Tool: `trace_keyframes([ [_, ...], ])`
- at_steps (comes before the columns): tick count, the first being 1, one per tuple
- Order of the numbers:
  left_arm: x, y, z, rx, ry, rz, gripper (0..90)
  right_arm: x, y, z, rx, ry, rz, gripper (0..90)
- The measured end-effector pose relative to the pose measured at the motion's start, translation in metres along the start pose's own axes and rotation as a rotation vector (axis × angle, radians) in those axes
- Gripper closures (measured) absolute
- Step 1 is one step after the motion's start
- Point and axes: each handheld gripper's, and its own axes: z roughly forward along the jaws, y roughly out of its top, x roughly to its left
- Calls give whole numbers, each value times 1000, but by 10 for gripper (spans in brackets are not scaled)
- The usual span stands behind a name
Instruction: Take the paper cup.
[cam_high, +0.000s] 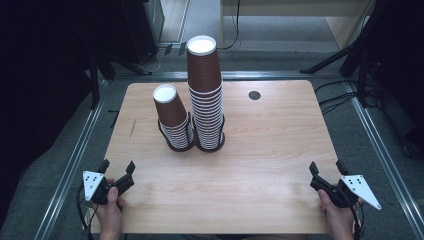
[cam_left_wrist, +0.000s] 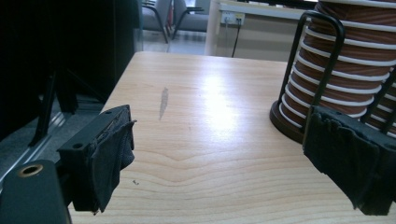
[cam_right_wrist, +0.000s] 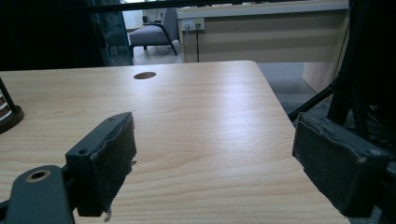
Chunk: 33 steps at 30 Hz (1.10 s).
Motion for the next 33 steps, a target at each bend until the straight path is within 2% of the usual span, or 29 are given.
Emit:
trace_keyframes([
  [3,1,0,2,11,-8,-7,91,1,0,-1,-3,-2,-8,138],
  [7,1,0,2,20,-12,-6,92,7,1,0,8,-18,-71,138],
  [14,0,0,4,39,-23,-11,95,17,14,4,-7,-17,-86,137],
  [16,0,0,5,52,-25,-11,95,22,23,5,-7,5,-70,137],
  [17,0,0,5,60,-29,-10,95,28,33,5,-13,38,-54,137],
  [18,-1,0,6,69,-39,-9,95,28,33,5,-13,38,-54,137],
  [19,-2,1,6,75,-46,-4,94,37,41,8,-18,63,-59,137],
  [20,-2,1,6,79,-47,-1,94,37,41,8,-18,63,-59,137],
  [22,-2,1,7,81,-50,-7,94,47,48,11,-28,81,-75,137],
  [26,0,1,8,82,-55,-24,95,68,59,20,-31,116,-74,137],
  [27,0,1,8,83,-52,-18,95,78,65,25,-37,138,-68,136],
  [28,-1,1,8,83,-50,-8,95,78,65,25,-37,138,-68,136],
  [33,-8,0,8,88,-47,55,95,102,82,38,-57,179,-71,137],
])
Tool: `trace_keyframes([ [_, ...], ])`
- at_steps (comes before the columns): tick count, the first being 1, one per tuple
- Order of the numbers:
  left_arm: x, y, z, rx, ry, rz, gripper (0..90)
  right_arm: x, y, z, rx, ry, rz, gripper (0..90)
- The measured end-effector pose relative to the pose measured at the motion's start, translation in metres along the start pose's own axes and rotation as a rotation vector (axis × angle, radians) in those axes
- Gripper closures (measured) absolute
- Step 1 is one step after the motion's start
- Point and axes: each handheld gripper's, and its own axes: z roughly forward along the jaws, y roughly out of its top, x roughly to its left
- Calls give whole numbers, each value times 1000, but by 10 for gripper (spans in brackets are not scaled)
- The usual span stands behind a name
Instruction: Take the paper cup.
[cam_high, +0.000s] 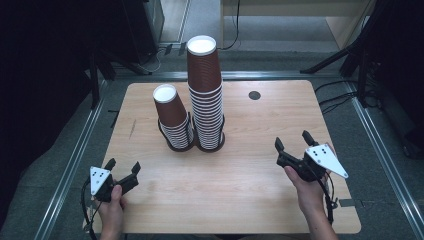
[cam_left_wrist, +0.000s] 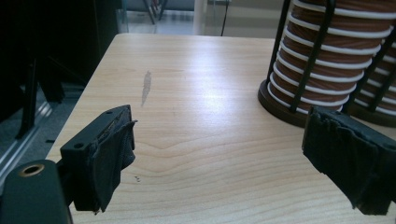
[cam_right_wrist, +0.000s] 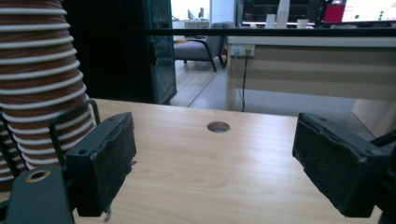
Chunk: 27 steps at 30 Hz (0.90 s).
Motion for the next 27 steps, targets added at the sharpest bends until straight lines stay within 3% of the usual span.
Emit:
trace_keyframes([
  [12,-2,-1,0,3,0,7,96,26,42,29,-13,73,-16,132],
  [19,2,-1,-1,0,-3,-27,96,54,63,43,-38,131,-25,135],
  [20,3,-1,-1,0,-3,-34,96,64,68,47,-36,146,-29,138],
  [27,3,-1,-1,-6,-4,-48,96,86,90,59,-48,158,-31,139],
])
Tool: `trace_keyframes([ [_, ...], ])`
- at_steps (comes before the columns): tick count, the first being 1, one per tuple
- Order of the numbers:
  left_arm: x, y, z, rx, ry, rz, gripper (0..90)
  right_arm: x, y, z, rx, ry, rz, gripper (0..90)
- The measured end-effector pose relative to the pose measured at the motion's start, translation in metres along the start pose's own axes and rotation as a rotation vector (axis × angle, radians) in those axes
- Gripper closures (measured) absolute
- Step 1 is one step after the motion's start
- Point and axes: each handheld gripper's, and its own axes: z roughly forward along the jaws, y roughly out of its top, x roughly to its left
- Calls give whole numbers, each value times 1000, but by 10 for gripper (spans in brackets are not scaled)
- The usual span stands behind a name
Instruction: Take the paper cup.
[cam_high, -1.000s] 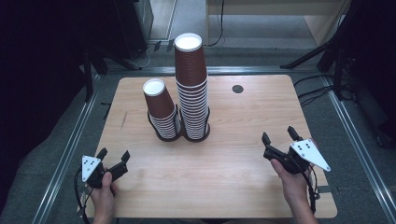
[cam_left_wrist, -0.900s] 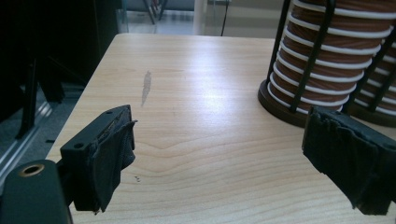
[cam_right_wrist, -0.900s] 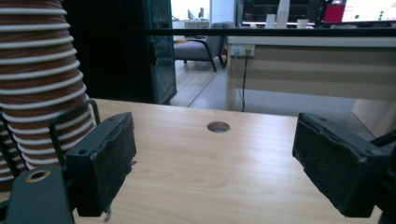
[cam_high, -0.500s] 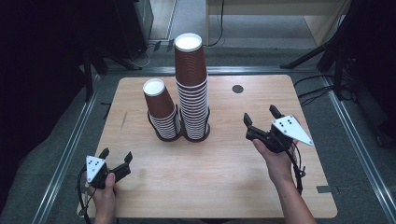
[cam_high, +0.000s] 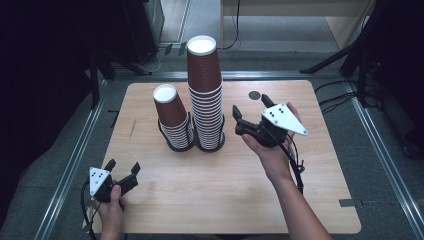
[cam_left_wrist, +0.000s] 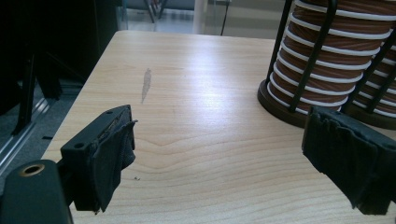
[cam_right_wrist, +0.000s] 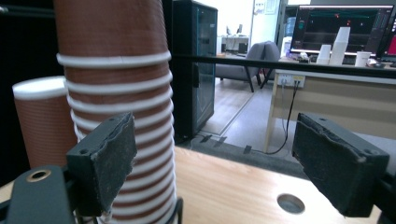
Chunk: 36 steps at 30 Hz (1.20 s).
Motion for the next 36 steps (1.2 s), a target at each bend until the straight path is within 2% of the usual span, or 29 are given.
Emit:
trace_keyframes([
  [5,2,0,-1,-5,-1,-7,96,9,11,11,-11,13,-1,139],
  [6,2,0,-1,-5,-1,-7,96,15,15,16,-12,35,5,139],
  [7,2,0,-1,-6,-1,-7,96,15,15,16,-12,35,5,139],
  [13,1,0,-1,-4,1,4,97,37,26,35,-18,77,-6,139],
  [19,-1,0,-1,-1,5,21,97,48,37,49,-30,95,-3,139],
  [22,-2,0,-1,0,9,28,97,53,41,56,-22,89,-20,139],
  [28,-2,-1,-1,-2,9,31,97,61,48,66,-30,93,-25,139],
  [31,-1,-1,-2,-5,8,26,97,66,50,72,-26,75,-34,130],
  [36,-2,0,-1,3,6,30,97,67,50,81,-21,59,-13,104],
])
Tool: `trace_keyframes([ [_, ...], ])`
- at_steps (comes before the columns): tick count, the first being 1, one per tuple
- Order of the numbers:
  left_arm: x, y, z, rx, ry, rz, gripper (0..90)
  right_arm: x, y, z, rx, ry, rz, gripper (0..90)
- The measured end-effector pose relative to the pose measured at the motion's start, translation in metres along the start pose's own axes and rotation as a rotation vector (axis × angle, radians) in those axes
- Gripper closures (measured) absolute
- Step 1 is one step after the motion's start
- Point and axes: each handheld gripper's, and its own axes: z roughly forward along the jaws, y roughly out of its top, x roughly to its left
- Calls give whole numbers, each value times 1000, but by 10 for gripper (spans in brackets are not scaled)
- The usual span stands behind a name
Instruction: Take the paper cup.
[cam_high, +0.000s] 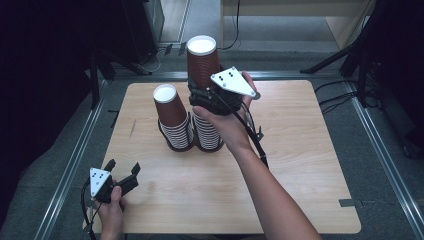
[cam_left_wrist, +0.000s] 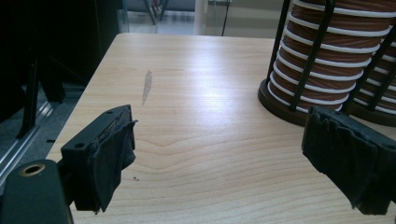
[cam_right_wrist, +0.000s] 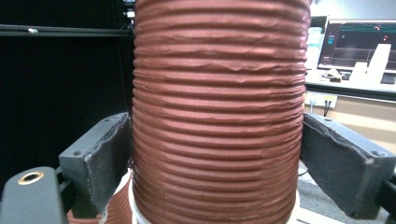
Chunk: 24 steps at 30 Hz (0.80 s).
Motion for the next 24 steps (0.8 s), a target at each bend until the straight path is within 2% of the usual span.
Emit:
trace_keyframes([
  [5,0,0,0,-2,0,0,97,3,-5,9,27,-19,4,80],
  [11,0,0,0,1,1,0,97,5,-3,17,37,-34,6,83],
  [15,-1,0,1,2,8,1,130,4,-2,17,34,-32,13,96],
  [24,-1,0,1,1,6,3,130,4,-2,17,18,-32,11,103],
])
